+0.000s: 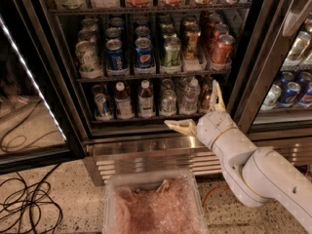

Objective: Pick pepsi can from middle shelf of fridge

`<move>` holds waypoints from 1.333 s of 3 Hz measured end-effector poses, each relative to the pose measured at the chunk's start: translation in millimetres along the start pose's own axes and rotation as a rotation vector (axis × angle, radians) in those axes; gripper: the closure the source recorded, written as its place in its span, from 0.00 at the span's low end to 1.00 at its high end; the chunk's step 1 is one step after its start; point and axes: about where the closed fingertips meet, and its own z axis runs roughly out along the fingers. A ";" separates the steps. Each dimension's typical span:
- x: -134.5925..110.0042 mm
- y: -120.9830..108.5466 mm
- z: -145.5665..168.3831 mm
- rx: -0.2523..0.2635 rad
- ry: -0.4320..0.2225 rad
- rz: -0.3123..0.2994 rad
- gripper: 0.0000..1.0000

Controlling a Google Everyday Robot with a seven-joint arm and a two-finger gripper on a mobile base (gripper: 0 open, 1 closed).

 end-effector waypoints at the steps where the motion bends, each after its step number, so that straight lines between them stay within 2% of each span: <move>1: -4.8 -2.1 13.9 -0.060 -0.009 0.002 0.00; 2: -13.9 -2.4 29.7 -0.164 0.034 -0.040 0.00; 3: -13.8 -0.4 36.8 -0.245 0.064 -0.093 0.00; 4: -14.7 4.2 39.6 -0.244 0.045 -0.086 0.00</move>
Offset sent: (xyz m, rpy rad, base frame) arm 0.0354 0.0019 0.0082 -0.2064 0.1772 0.1335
